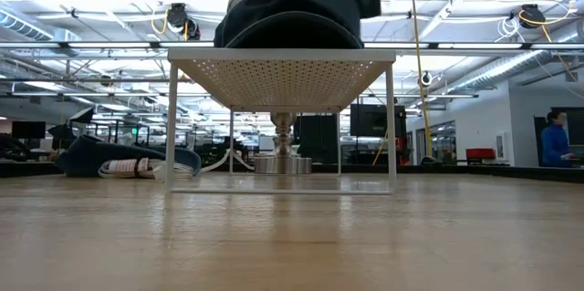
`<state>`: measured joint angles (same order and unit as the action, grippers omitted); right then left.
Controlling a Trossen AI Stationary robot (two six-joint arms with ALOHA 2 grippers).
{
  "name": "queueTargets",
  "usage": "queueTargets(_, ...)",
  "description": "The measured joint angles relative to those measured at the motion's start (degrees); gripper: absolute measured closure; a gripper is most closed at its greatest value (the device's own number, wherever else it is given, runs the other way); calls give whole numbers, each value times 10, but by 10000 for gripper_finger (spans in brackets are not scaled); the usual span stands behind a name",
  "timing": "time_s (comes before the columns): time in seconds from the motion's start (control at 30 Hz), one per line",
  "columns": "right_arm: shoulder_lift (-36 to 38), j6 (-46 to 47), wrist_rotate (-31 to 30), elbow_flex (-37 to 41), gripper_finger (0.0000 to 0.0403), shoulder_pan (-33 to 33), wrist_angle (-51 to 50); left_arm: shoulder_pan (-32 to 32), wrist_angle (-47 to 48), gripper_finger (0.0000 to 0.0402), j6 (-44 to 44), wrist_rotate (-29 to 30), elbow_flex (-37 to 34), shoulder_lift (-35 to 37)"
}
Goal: Pick & Place hat
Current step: Stack the bottom blue cap on the blue cap on the shelf
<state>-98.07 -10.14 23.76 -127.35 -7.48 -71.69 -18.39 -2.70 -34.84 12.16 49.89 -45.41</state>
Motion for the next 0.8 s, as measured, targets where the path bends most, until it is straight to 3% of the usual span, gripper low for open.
queueTargets(0.2, -31, -57, -41, -1, 378, 5, 24, 0, 1, 277, 20, 44, 0, 0)
queueTargets(0.33, -54, -76, -55, -1, 378, 5, 34, 1, 3, 277, 17, 47, 0, 0)
queueTargets(0.53, -71, -94, -158, 0, 378, 5, 44, 1, 8, 277, 6, 47, 0, 0)
queueTargets(0.8, -70, -103, -208, 0, 370, 5, 96, 1, 13, 277, 2, 48, 0, 0)
